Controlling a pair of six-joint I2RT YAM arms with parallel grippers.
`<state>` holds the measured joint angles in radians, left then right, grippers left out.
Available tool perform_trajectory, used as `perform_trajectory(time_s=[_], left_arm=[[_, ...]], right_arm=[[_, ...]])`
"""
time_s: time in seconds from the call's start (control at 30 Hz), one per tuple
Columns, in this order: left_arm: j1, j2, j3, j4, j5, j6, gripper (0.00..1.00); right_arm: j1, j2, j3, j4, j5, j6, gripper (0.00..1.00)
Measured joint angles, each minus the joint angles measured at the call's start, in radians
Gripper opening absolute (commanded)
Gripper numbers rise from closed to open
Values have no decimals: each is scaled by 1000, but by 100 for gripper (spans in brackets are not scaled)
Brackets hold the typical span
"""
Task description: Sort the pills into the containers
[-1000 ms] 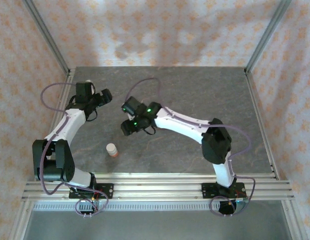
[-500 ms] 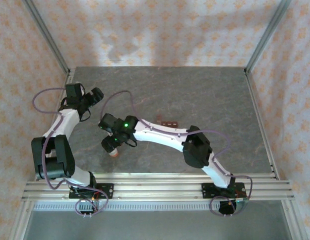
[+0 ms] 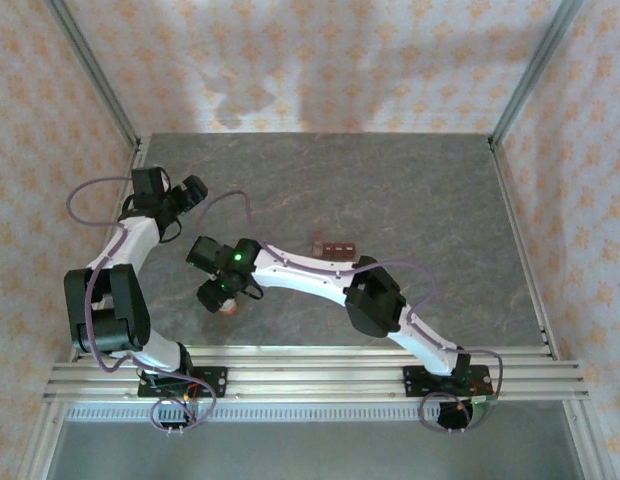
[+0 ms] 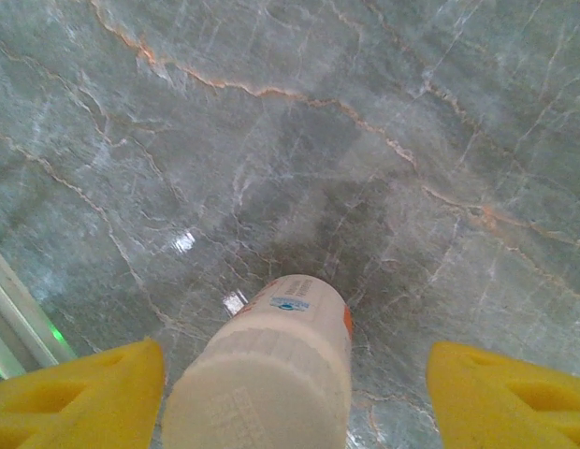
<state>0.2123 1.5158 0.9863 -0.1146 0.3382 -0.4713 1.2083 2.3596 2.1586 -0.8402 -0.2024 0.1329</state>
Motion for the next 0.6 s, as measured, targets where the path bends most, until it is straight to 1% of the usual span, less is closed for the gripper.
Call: perform_trajectory(time_s=[0.13,0.23,0.33,0.47,0.6], left_arm=[[0,3,0,0,3,0,100],[0,10,0,0,6,0,100],[0,12,0,1,15,-2,100],[0,12,0,5,24,-3,100],[0,12,0,21,38,-3,100]], right_arm=[[2,17,0,-6,-3,1,66],[2,26,0,-8,-5,0,57],[2,28,0,-10,-6,-2,44],[2,28,2,-9,0,-4,40],[2,24,-2,-9,17,-6,39]])
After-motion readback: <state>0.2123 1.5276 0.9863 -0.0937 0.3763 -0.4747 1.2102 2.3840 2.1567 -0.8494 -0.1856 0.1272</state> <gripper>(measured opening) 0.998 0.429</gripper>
